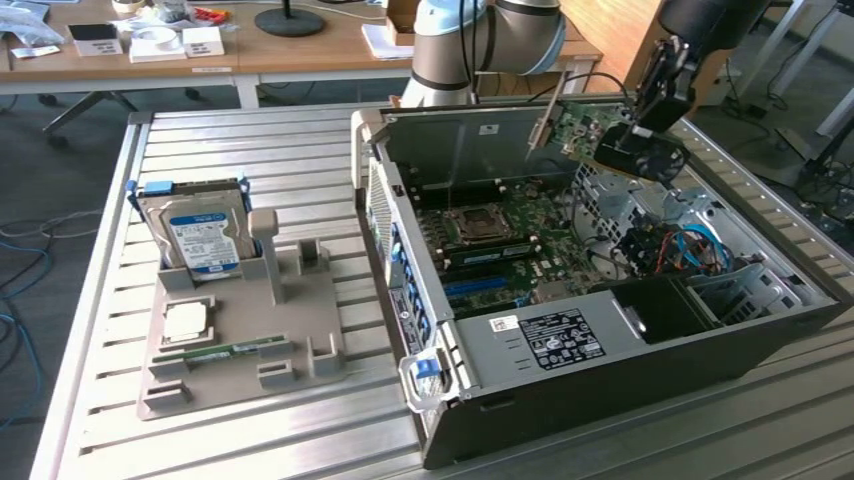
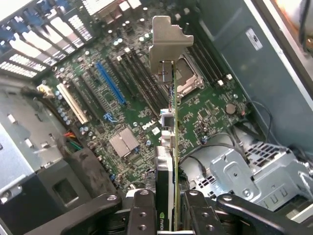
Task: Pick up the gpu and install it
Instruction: 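Insert the gpu into the slot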
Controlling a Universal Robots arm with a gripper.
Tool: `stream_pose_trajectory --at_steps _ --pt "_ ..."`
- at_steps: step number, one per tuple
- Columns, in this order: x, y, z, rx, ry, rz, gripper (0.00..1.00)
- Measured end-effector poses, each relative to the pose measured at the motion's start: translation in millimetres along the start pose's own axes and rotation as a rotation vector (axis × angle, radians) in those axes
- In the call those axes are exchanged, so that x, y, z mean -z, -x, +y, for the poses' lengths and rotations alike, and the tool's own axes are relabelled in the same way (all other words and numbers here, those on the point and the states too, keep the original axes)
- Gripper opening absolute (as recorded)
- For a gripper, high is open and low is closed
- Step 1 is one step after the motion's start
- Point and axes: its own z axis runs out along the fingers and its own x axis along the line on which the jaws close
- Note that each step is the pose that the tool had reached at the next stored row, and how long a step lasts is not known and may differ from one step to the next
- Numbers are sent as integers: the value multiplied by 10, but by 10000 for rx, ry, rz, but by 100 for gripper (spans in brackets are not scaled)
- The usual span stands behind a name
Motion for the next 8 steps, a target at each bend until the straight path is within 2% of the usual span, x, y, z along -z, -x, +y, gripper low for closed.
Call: stream_pose_trajectory --at_steps 8 --pt "-1 0 0 1212 33 60 27"
